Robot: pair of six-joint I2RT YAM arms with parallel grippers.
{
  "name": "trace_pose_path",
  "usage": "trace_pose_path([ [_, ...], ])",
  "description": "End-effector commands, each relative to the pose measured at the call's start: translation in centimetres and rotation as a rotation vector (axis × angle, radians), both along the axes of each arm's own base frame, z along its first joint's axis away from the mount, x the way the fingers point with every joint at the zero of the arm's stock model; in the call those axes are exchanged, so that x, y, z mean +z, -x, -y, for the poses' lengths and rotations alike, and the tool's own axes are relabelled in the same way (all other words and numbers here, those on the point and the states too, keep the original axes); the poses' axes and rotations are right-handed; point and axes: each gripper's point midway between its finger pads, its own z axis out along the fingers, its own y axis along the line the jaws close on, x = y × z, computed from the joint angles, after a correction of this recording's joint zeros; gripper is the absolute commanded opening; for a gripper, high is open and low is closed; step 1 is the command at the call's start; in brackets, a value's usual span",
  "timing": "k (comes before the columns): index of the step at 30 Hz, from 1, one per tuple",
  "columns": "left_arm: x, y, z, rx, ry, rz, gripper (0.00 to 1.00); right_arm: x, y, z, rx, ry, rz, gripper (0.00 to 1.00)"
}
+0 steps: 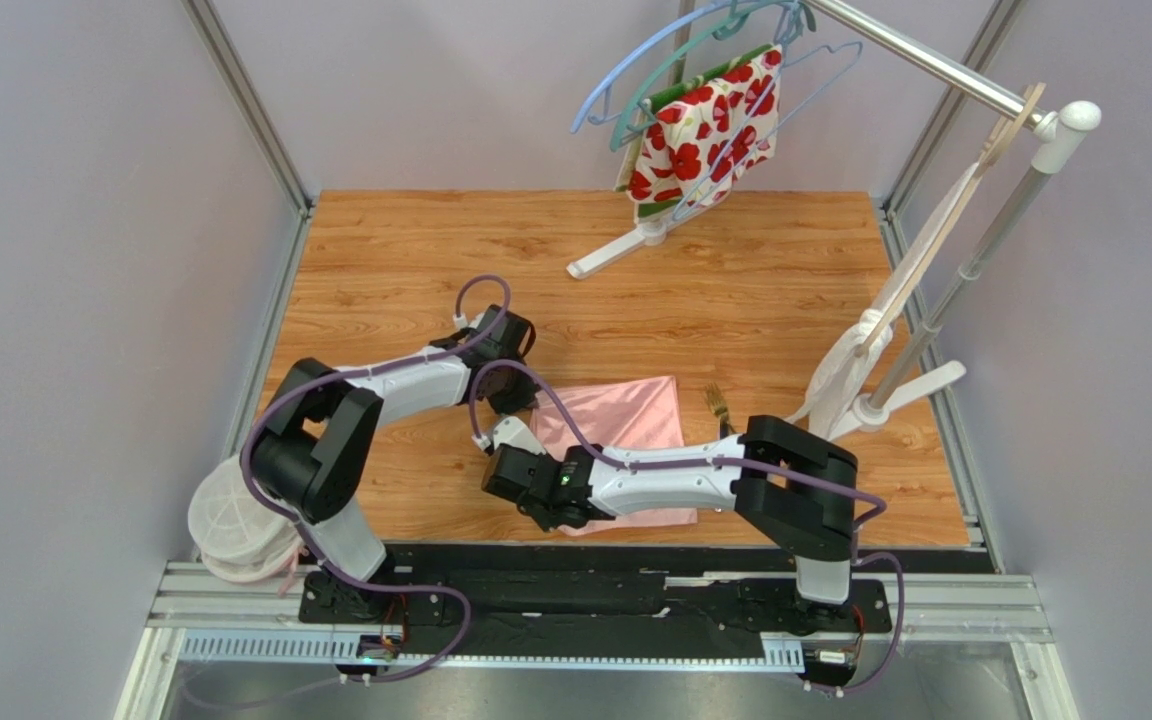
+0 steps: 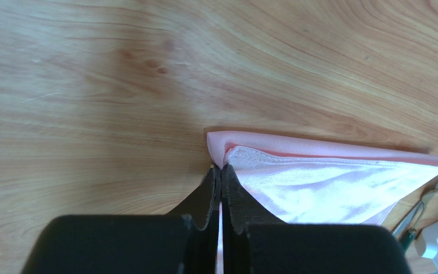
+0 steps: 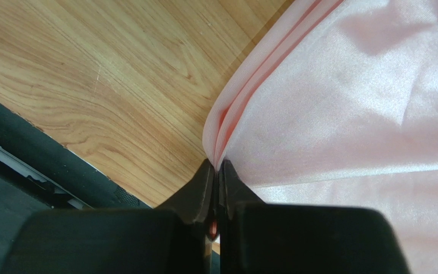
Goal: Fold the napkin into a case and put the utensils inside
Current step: Pick up the upper triangle-folded napkin from the center of the board, then turn over the upper triangle folded napkin at the center of the board.
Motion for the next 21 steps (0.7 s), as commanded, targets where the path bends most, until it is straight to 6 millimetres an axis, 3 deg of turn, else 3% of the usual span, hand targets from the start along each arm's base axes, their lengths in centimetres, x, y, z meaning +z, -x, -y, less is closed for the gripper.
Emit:
trace_pose_path([
  [1,1.2,0.8,-3.5,0.054,-0.083,0.021,0.00,0.4,-0.4,-0.5,0.034,0.054,0.012,0.00],
  [3,3.2,0.7,-4.8,0.069,-0.094,0.073,0.00,2.2,0.2,-2.4,0.100,-0.010,-0.013,0.00],
  [4,5.1,0.1,-6.1,0.102,-0.086,0.124,0.00,3.7,0.1,-3.9,0.120,-0.067,-0.009,0.00],
  [6,6.7,0.4,-7.8,0.107,-0.100,0.159,0.00,5.9,1.0,-6.0,0.190,-0.153,-0.043,0.00],
  [7,9.1,0.1,-9.3,0.137,-0.087,0.222,0.00,7.9,1.0,-7.6,0.213,-0.220,-0.038,0.00],
  [9,11.1,1.1,-11.5,0.149,-0.141,0.254,0.00,10.3,2.2,-9.7,0.285,-0.316,-0.084,0.00],
  [10,13.6,1.3,-13.1,0.189,-0.153,0.320,0.00,12.9,2.5,-11.6,0.323,-0.407,-0.083,0.00],
  [11,15.5,1.4,-14.2,0.191,-0.176,0.363,0.00,14.1,2.9,-12.5,0.345,-0.447,-0.093,0.00],
  [12,16.4,2.4,-15.3,0.195,-0.208,0.363,0.00,15.6,4.1,-13.5,0.393,-0.511,-0.148,0.00],
  [13,19.8,2.8,-16.5,0.190,-0.241,0.457,0.00,18.2,4.3,-15.1,0.423,-0.603,-0.150,0.00],
  [15,22.2,4.4,-18.6,0.206,-0.317,0.495,0.00,21.8,6.5,-16.3,0.517,-0.735,-0.230,0.00],
  [16,25.5,5.1,-19.8,0.221,-0.362,0.575,0.00,24.3,7.0,-17.2,0.535,-0.828,-0.244,0.00],
  [18,27.9,5.9,-20.8,0.224,-0.401,0.622,0.00,27.7,8.3,-17.0,0.604,-0.948,-0.296,0.00],
  [19,30.0,5.8,-20.9,0.209,-0.412,0.668,0.00,30.6,8.4,-17.5,0.609,-1.081,-0.313,0.00],
  [20,30.7,5.5,-20.8,0.202,-0.413,0.684,0.00,30.2,9.0,-16.9,0.624,-1.110,-0.373,0.00],
  [21,31.3,5.0,-20.4,0.186,-0.409,0.697,0.00,30.2,7.7,-16.5,0.585,-1.153,-0.413,0.00],
])
